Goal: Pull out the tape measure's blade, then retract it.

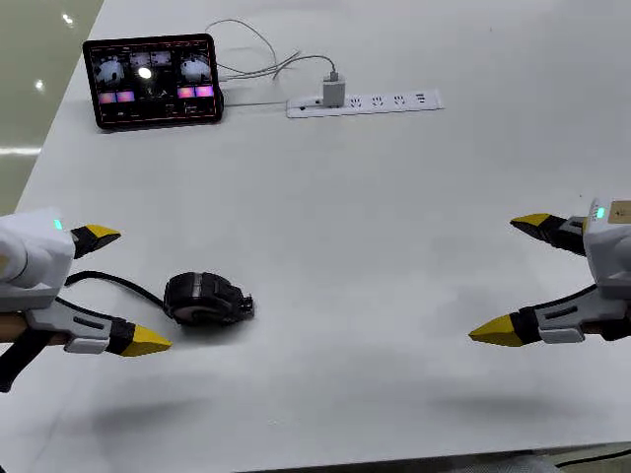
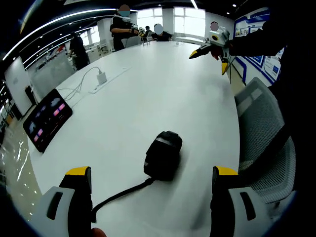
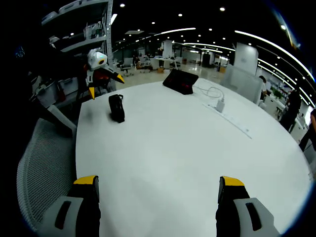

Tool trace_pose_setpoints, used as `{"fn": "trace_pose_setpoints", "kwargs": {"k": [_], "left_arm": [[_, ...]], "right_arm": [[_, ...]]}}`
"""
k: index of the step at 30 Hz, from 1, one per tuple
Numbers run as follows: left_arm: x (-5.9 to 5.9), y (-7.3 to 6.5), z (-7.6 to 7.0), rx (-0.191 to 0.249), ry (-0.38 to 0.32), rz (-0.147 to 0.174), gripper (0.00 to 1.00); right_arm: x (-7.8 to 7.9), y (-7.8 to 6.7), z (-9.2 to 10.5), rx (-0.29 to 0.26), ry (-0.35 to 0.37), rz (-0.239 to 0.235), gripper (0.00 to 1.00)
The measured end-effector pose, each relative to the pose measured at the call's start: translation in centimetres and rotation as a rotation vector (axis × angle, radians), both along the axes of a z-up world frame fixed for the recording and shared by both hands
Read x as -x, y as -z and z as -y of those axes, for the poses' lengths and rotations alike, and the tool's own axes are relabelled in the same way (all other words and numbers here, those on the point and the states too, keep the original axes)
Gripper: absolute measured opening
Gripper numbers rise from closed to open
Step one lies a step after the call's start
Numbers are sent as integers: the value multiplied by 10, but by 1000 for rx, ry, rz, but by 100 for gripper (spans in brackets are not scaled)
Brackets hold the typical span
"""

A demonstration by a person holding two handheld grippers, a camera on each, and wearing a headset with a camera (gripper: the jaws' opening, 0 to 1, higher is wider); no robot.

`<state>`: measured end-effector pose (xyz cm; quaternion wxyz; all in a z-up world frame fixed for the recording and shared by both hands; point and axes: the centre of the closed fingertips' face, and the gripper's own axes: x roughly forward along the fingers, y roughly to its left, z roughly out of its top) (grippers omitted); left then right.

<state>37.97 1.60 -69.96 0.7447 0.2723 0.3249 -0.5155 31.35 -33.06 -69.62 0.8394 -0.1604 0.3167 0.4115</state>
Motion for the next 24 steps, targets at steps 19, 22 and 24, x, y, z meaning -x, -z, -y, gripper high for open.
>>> {"fn": "trace_pose_setpoints", "kwargs": {"k": [19,22,24], "left_arm": [[5,16,28,-135,194,-50,86],[2,24,29,-165,203,-56,85],[2,29,30,-175,212,-65,84]], "right_arm": [[-19,8,-59,-21,-125,3,99],[-21,9,-73,-28,-156,8,99],[-22,11,-82,-29,-177,5,99]]}}
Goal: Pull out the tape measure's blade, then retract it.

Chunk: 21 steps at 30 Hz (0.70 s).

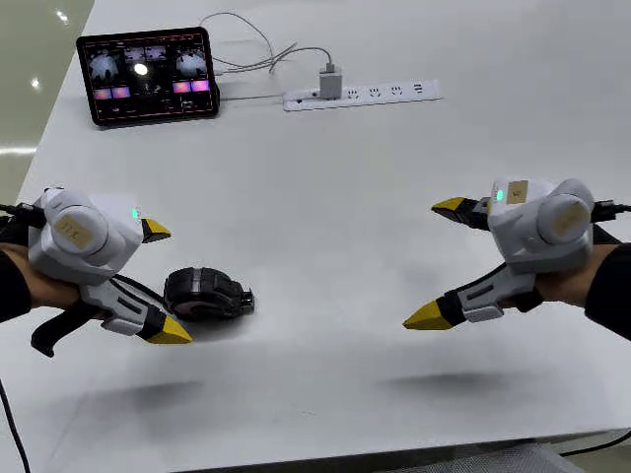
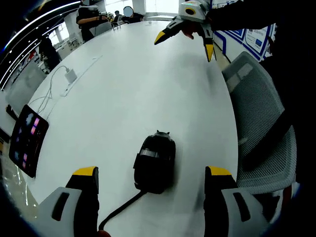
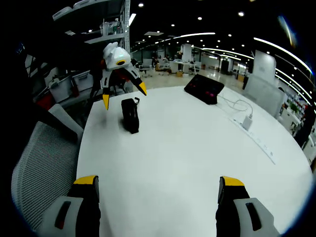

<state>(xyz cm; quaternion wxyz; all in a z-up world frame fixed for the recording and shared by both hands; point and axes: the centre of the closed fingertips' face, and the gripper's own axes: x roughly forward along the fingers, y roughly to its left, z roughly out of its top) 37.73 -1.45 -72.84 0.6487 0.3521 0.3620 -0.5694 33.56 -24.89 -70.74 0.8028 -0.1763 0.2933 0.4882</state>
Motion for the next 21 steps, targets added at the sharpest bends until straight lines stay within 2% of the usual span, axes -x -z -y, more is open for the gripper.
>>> {"fn": "trace_pose_setpoints", "kwargs": {"k": [2,4,8,10,11,16,18,21], "left_arm": [[1,3,3,-3,6,-12,84],[1,6,4,-15,23,-5,81],[1,10,8,-24,39,-11,76],[3,12,8,-28,45,-29,72],[2,14,9,-35,52,-23,71],[4,15,12,-37,62,-34,65],[5,16,14,-37,64,-40,64],[8,19,16,-47,72,-57,59]], "right_arm": [[-1,4,-6,3,-12,-4,99],[-1,9,-11,10,-26,-8,99],[-3,13,-23,0,-48,-1,99],[-5,16,-30,-4,-57,-1,99],[-7,18,-33,-5,-62,1,99],[-10,24,-47,-2,-88,1,99],[-10,30,-54,-15,-114,-27,99],[-11,37,-63,-7,-138,-28,99]]}}
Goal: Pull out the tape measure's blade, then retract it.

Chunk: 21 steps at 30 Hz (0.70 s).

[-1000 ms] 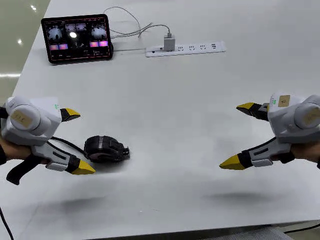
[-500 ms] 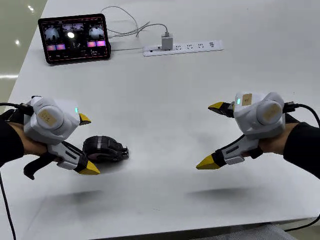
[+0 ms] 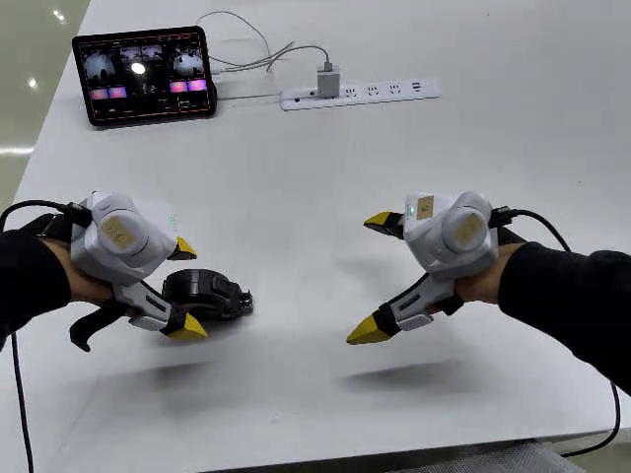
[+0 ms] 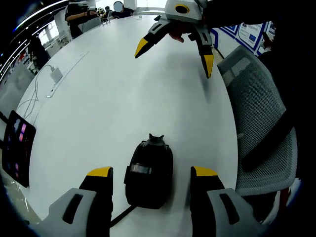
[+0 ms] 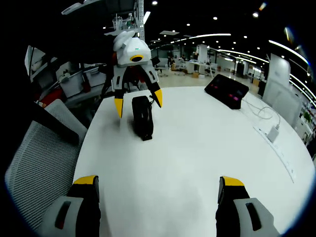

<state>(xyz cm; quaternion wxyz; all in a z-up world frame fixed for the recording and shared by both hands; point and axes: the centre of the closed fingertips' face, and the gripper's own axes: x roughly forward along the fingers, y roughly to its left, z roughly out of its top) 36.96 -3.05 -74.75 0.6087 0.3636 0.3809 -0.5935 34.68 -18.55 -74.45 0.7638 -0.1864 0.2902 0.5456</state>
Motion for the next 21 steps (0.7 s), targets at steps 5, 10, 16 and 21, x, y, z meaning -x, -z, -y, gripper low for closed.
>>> {"fn": "trace_pose_setpoints", "kwargs": {"k": [5,10,16,21], "left_arm": [[3,3,4,-8,30,5,50],[-1,5,4,-15,39,25,38],[-3,7,4,-25,63,40,32],[-3,8,4,-39,73,34,32]], "right_arm": [[-3,3,-17,-12,-30,6,99],[-6,1,-34,-34,-58,21,99],[-10,1,-48,-48,-78,13,99],[-20,6,-63,-63,-55,-9,94]]}}
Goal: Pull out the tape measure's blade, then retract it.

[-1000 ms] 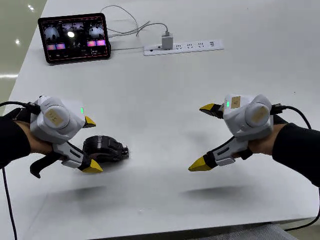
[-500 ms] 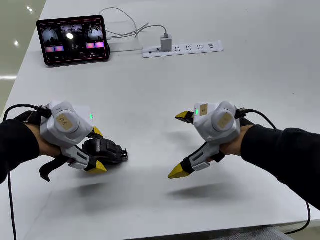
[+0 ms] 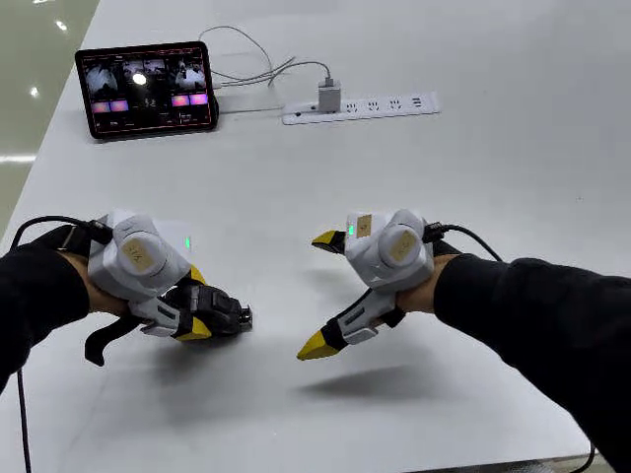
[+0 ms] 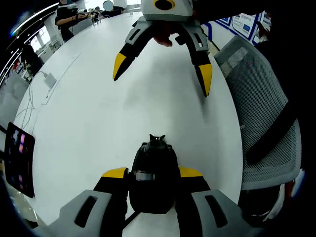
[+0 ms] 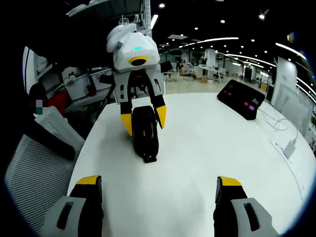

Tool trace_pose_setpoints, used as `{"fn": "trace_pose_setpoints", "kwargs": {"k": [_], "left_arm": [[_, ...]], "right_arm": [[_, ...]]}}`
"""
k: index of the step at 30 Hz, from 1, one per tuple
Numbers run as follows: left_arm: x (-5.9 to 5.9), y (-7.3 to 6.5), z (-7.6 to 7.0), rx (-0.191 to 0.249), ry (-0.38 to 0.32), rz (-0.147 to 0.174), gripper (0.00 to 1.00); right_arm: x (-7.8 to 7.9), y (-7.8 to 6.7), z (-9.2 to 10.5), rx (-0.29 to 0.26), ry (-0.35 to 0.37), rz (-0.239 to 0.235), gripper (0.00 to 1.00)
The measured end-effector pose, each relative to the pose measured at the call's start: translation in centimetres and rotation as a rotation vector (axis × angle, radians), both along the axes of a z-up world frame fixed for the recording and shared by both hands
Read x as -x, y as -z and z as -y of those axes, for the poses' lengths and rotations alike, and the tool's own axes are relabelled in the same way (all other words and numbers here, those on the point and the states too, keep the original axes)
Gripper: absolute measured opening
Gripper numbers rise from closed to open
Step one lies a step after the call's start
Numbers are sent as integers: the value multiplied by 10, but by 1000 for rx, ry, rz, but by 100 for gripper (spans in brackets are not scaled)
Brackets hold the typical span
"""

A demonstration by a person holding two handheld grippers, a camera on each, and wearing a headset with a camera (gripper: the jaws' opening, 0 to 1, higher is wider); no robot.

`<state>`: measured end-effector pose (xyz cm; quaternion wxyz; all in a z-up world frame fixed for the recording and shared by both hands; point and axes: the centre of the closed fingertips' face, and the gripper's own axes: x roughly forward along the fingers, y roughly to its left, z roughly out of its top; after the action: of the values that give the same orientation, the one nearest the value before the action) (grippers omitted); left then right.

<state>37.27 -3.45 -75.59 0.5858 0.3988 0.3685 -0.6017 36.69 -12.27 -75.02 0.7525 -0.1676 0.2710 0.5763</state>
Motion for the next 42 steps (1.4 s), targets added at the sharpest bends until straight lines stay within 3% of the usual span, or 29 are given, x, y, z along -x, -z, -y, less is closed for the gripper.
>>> {"fn": "trace_pose_setpoints", "kwargs": {"k": [8,13,14,17,19,24,26,31,34,42], "left_arm": [[-2,2,-1,-19,8,28,31],[-3,3,-2,-19,18,49,31],[-3,3,-2,-18,17,52,31],[-3,3,-1,-16,17,51,31],[-3,3,-2,-17,18,49,31],[-3,3,-1,-15,20,47,31],[-3,2,-1,-14,20,44,31],[-3,3,-1,-22,27,44,31],[-3,3,-1,-22,27,43,31],[-3,3,-2,-24,29,40,31]], "right_arm": [[-3,4,-21,11,-36,6,87],[-2,11,-33,23,-54,10,74],[1,15,-35,50,-92,26,70],[3,19,-42,50,-97,20,64],[3,22,-44,74,-134,53,59],[1,20,-47,73,-143,43,51],[-3,24,-46,99,-151,63,46],[-4,25,-50,96,-164,42,37],[2,29,-54,96,-179,-7,26],[3,36,-63,122,-195,16,16]]}}
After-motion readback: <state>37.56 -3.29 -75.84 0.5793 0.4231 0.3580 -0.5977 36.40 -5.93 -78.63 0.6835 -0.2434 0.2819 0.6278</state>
